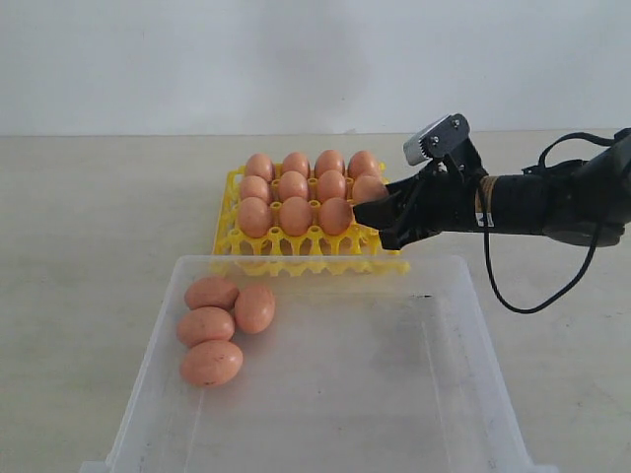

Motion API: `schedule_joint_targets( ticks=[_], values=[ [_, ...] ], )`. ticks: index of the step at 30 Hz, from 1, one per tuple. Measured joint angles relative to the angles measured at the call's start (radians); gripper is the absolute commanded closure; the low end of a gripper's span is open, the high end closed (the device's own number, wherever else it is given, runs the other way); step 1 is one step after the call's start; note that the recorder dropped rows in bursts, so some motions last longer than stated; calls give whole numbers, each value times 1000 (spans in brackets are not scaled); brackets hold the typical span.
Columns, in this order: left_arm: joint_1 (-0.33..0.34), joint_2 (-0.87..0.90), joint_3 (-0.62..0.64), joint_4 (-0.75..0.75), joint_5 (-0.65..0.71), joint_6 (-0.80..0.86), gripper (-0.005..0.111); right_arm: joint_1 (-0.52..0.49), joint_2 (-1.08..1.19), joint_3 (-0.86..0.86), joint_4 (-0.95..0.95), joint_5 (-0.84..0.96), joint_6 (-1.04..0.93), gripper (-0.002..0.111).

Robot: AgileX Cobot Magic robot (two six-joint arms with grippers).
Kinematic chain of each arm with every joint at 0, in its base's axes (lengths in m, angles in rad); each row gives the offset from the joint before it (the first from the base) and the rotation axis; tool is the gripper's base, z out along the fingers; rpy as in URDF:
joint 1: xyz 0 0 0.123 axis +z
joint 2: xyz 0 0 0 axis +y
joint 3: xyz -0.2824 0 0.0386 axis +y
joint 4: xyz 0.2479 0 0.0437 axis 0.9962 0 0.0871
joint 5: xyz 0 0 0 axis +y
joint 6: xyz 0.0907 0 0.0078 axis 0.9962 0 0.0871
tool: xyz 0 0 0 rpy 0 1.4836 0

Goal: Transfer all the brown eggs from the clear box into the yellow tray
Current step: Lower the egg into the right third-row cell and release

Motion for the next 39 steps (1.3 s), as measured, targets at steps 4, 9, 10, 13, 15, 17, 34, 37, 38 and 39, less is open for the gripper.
schedule_joint_targets(
  ticks=[4,9,10,13,15,17,34,37,38,39],
  values=[
    [0,0,0,0,0,0,103,0,0,0,6,2,0,108],
    [0,0,0,0,0,0,103,0,0,0,17,14,0,97],
    [0,0,0,0,0,0,103,2,0,0,17,15,4,91],
    [0,0,0,0,0,0,103,2,0,0,17,17,4,74],
    [0,0,0,0,0,0,103,2,0,0,17,17,8,73],
    [0,0,0,0,0,0,103,2,0,0,17,19,8,73],
    [0,0,0,0,0,0,103,2,0,-2,-33,58,41,71],
    [0,0,0,0,0,0,103,2,0,-3,-58,58,43,56],
    [0,0,0,0,0,0,103,2,0,-3,-65,58,46,53],
    [0,0,0,0,0,0,103,2,0,-4,-69,60,51,51]
  ],
)
